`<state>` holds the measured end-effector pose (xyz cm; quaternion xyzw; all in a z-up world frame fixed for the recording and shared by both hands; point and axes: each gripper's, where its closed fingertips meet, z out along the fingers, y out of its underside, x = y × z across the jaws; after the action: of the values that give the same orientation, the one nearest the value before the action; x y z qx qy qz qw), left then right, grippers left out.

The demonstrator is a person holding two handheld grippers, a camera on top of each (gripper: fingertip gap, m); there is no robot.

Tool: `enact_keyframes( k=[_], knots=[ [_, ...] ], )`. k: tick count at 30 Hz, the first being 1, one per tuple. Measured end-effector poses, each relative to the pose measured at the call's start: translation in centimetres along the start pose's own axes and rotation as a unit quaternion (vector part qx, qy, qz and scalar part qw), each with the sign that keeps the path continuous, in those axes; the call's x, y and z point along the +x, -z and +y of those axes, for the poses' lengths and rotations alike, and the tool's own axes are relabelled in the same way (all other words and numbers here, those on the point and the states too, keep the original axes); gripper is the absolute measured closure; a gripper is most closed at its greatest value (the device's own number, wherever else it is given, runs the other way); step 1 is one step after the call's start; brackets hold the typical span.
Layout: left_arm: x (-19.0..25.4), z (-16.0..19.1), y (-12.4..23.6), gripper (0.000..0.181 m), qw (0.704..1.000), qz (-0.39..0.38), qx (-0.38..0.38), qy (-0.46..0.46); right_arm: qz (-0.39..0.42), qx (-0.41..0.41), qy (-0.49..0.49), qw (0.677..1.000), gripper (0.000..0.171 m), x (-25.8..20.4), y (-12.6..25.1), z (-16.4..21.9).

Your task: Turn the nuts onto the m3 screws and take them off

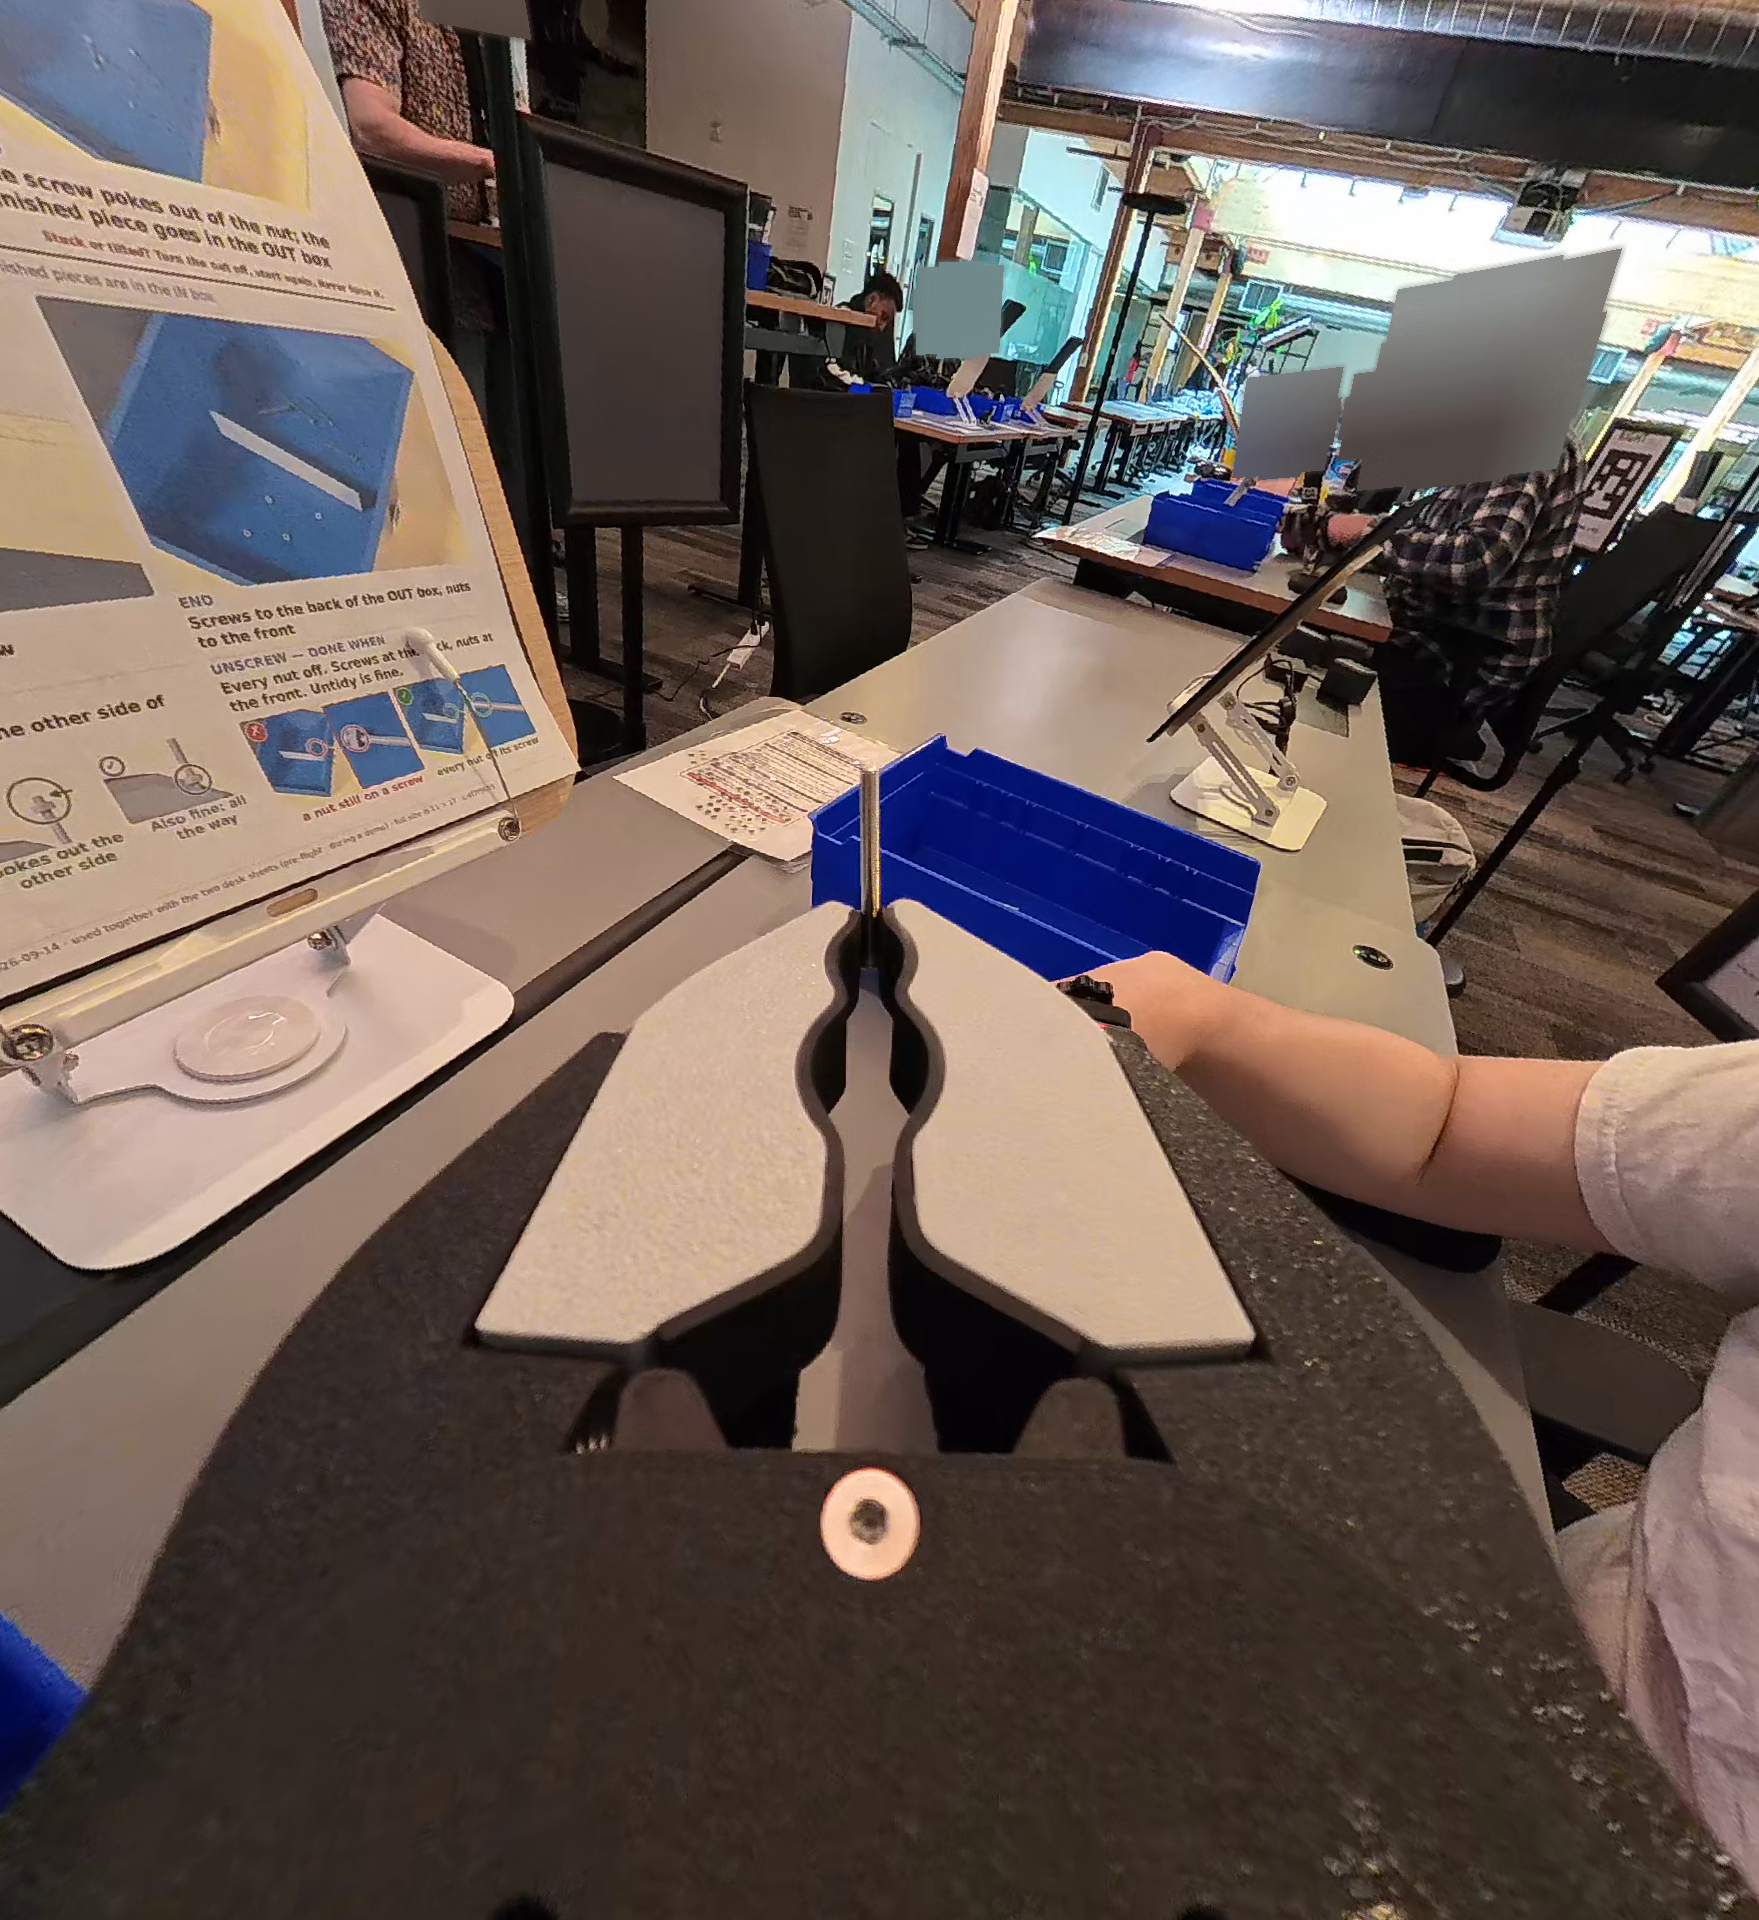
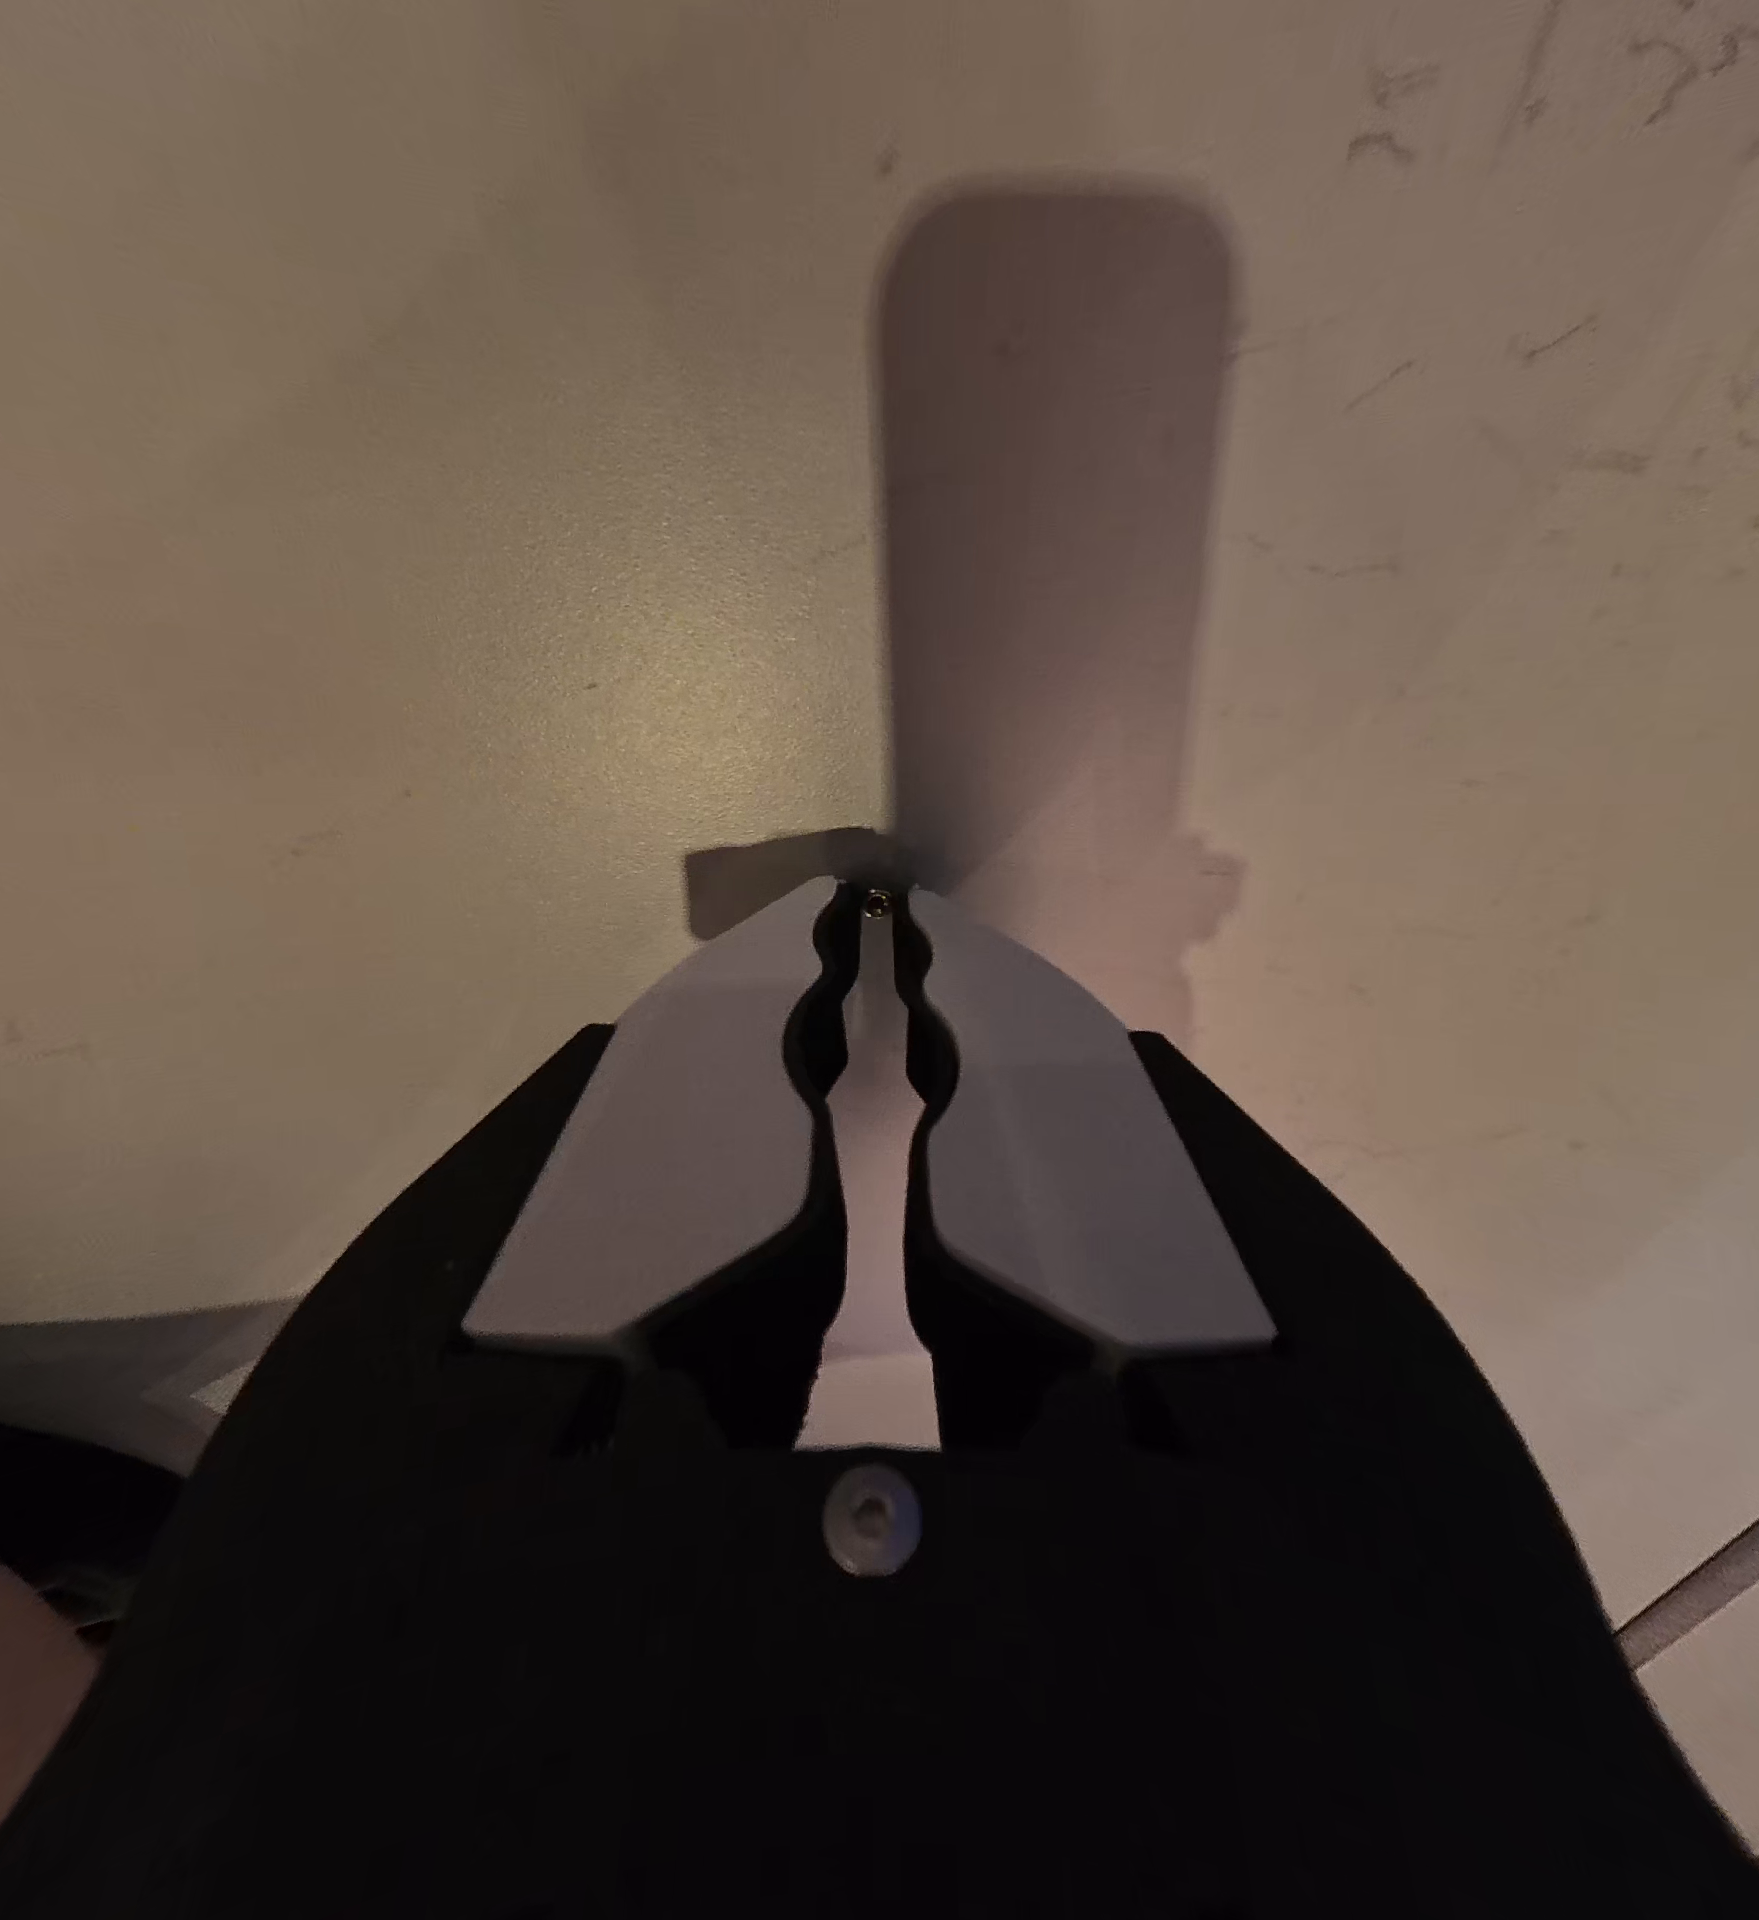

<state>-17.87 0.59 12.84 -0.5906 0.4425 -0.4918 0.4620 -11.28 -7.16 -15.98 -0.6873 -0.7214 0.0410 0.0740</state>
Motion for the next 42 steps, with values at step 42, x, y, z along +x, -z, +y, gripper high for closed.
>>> enact_keyframes(
  k=[42],
  knots=[
    [2.5, 13.1, -7.6, 0.179, 0.917, 0.023, -0.3, -0.261, 0.261, 0.346, 0.006, 0.901, 0.166, 3.0, 19.4, -1.3]
  ],
)
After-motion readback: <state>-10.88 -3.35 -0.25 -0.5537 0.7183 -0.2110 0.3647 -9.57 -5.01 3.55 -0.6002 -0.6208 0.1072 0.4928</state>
